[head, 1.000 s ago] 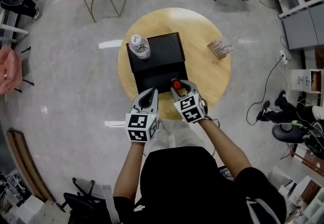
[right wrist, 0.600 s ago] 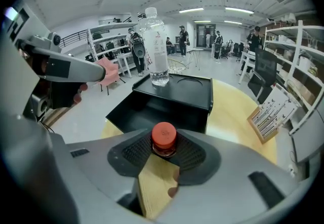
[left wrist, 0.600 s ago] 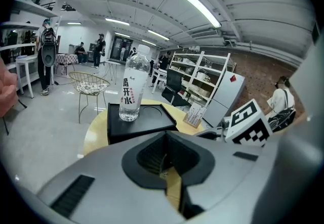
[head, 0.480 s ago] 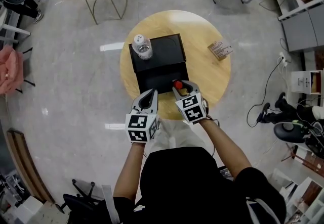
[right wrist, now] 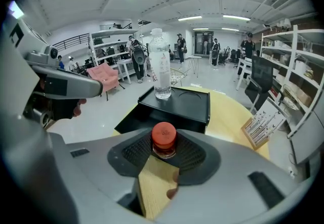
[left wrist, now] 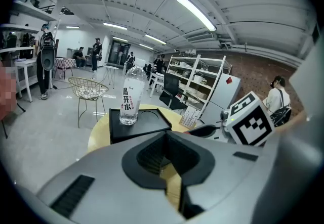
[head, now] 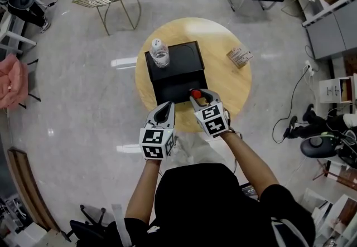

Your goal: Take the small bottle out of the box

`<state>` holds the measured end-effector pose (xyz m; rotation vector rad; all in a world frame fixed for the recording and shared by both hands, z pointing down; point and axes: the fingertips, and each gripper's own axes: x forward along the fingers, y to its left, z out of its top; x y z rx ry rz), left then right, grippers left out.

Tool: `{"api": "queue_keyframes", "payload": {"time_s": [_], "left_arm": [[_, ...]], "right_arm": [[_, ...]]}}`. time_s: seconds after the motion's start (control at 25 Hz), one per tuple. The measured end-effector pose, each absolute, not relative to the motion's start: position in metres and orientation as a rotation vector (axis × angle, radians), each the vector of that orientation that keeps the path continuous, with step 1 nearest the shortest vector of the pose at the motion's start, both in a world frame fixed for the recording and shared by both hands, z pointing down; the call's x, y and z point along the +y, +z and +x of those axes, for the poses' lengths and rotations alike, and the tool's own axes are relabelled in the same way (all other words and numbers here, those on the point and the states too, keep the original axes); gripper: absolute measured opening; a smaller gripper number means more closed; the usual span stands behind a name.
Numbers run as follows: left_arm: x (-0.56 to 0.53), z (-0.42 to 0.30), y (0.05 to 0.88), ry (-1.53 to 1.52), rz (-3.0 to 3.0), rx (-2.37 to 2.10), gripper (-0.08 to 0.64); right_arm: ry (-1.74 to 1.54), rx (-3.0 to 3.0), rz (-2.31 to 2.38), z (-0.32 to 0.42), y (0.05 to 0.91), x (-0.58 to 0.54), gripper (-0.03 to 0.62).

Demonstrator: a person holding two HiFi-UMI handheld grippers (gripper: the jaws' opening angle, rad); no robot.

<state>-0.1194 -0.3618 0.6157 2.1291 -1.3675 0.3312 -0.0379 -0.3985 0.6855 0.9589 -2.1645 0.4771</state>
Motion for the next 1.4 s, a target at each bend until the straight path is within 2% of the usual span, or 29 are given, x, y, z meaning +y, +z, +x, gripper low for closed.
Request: {"api": "queue_keyframes", "payload": {"time_s": [1.4], "left_arm": [[-0.254, -0.155, 0.462, 0.122, 2.43, -1.517, 0.011]], "right_arm": [[0.227, -2.423, 1.319, -0.048, 0.496, -0.314, 0.137]]}}
